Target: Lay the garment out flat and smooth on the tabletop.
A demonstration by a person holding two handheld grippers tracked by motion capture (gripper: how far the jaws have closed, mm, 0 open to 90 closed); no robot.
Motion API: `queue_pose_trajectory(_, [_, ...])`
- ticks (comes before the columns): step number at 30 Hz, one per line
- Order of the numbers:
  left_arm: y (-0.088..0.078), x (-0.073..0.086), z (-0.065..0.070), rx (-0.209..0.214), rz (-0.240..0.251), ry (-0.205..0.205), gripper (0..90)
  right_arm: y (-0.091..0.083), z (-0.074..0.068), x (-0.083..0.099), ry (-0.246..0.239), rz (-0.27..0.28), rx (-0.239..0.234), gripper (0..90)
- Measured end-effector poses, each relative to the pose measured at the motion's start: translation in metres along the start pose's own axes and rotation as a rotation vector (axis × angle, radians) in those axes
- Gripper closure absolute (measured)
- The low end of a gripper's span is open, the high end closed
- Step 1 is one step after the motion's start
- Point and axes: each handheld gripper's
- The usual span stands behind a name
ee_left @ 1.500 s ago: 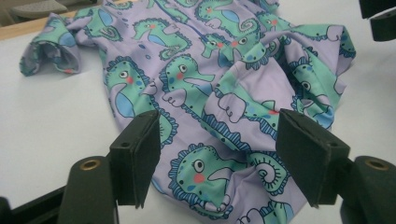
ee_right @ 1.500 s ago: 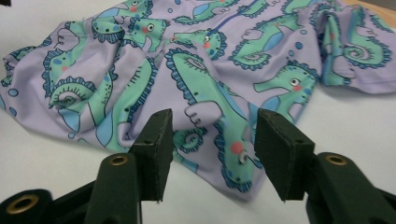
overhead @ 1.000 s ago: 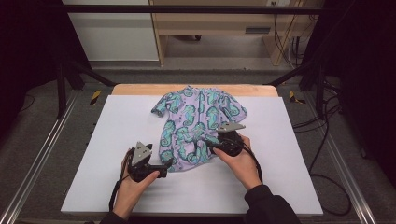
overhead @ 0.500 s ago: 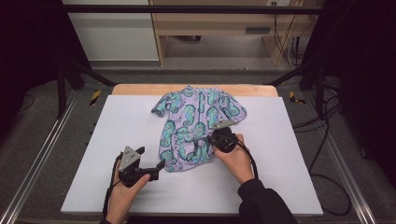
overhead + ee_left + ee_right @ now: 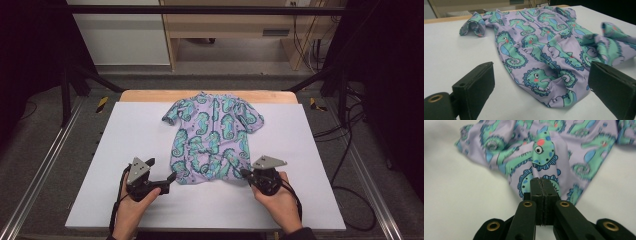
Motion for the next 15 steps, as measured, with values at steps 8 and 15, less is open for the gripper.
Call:
queue_pose_trajectory(8, [0.006, -0.001, 0.003, 0.011, -0.022, 0.018, 8.7, -0.017, -0.014, 0.037, 0.013, -0.012, -0.011, 87.9])
queue_pose_trajectory(15, [0.013, -0.006, 0.008, 0.037, -0.048, 0.043, 9.6, -0.021, -0.014, 0.040, 0.026, -0.011, -0.010, 78.0])
Point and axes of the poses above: each handheld gripper's, and its own axes: y roughly forward along the jaws, x roughly out of its underside, z roughly to its right, and after that the axes turned 7 degrees about -x, right-handed
